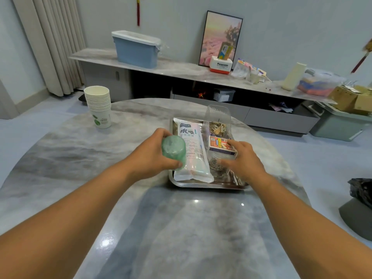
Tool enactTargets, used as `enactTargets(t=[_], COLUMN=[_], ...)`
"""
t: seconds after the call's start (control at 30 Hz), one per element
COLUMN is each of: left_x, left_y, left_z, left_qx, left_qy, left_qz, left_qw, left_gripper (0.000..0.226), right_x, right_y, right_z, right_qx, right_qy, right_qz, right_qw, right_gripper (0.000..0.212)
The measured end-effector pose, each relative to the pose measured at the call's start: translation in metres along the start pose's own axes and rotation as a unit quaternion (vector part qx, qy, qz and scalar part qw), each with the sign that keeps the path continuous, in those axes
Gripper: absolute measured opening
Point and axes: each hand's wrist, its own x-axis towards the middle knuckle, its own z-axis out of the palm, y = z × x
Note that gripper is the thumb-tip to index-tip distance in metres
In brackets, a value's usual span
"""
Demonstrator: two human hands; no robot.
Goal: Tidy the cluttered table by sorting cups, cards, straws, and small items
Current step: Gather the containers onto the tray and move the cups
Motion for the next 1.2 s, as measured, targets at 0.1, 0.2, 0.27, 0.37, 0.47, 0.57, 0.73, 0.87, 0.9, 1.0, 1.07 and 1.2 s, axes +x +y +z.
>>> enactTargets(t=[0.1,0.2,0.27,0.37,0.47,0.57,0.73,0.87,0.9,1.0,1.07,1.2], left_x=[0.006,0.012,0.012,0.006,0.003,0.003,-0.002,-0.011,-0.012,-0.007,-0.005,-0.006], left_y=[0.003,0.0,-0.003,-0.006,-0.009,-0.007,-0.012,-0.029,-0.031,-0.036,-0.037,-0.043], left_z=[0.017,0.038,0.048,0.058,0.065,0.065,0.061,0.063,0.064,0.065,0.065,0.064], left_qx=[-0.015,-0.005,0.007,0.03,0.0,-0.039,0.164,0.249,0.25,0.219,0.211,0.185], left_qy=[0.008,0.018,0.019,0.024,0.025,-0.018,0.012,-0.051,-0.053,-0.047,-0.049,-0.036], left_qz=[0.003,0.002,0.0,0.01,0.034,0.042,0.043,0.025,0.022,0.006,-0.002,-0.03], left_qw=[1.0,1.0,1.0,0.999,0.999,0.998,0.986,0.967,0.967,0.975,0.976,0.982], left_gripper=[0.07,0.076,0.08,0.092,0.094,0.109,0.085,0.066,0.065,0.066,0.069,0.074], right_x=[-0.004,-0.014,-0.023,-0.032,-0.036,-0.036,-0.035,-0.041,-0.042,-0.042,-0.039,-0.039], right_y=[-0.006,-0.017,-0.028,-0.043,-0.055,-0.055,-0.015,0.023,0.029,0.04,0.041,0.036], right_z=[-0.014,-0.023,-0.024,-0.017,-0.005,-0.007,-0.032,-0.036,-0.035,-0.031,-0.028,-0.024], right_qx=[0.004,0.098,0.183,0.22,0.173,0.15,0.151,0.108,0.09,0.078,0.056,0.041], right_qy=[0.054,0.093,0.036,-0.107,-0.161,-0.132,-0.023,-0.018,-0.023,-0.037,-0.047,-0.067], right_qz=[-0.006,-0.056,-0.087,-0.122,-0.179,-0.176,-0.086,-0.029,-0.022,-0.006,-0.007,-0.008], right_qw=[0.999,0.989,0.979,0.962,0.955,0.964,0.985,0.994,0.995,0.996,0.997,0.997], right_gripper=[0.065,0.039,0.027,0.053,0.073,0.067,0.052,0.053,0.053,0.052,0.059,0.073])
